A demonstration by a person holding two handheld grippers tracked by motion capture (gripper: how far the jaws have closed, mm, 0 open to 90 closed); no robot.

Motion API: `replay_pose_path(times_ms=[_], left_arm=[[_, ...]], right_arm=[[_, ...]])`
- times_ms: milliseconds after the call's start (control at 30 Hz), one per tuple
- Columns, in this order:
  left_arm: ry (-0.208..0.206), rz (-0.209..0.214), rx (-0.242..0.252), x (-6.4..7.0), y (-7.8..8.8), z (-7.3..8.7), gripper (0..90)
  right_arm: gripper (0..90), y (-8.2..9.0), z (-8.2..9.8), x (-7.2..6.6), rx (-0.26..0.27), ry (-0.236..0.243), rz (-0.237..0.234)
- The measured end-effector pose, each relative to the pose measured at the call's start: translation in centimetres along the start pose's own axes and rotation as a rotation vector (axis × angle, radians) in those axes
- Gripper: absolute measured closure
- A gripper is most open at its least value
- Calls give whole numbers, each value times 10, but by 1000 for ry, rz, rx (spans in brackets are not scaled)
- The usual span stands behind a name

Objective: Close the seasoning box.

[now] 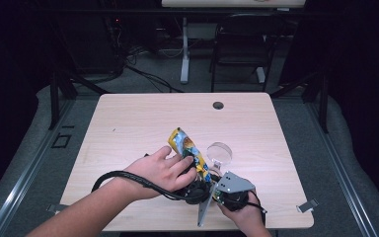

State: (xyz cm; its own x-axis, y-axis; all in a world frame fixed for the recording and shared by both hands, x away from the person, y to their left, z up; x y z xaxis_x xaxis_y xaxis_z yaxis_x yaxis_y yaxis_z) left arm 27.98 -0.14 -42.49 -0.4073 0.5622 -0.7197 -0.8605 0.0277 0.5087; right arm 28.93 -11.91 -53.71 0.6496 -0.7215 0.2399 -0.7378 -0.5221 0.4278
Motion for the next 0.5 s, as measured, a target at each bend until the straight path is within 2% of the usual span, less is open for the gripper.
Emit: replay_pose_path(times_ms=[500], left_arm=[[38, 26, -14, 7, 1, 11, 888]], right_arm=[[715, -7, -6, -4, 16, 12, -5]])
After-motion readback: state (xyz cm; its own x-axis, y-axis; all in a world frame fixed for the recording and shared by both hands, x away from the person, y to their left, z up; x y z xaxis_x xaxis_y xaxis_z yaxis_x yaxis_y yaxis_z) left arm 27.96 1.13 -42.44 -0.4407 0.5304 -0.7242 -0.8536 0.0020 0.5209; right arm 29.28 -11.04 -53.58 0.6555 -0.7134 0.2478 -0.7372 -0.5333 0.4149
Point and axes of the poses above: each handheld gripper's, and its own axes: y roughly backward along the jaws, z roughly out of its underside, x roughly to its right, the point moved 5 cm from there along -y, roughly forward along the jaws, and after that the axes turned 7 degrees about z, right-handed, at the moved point
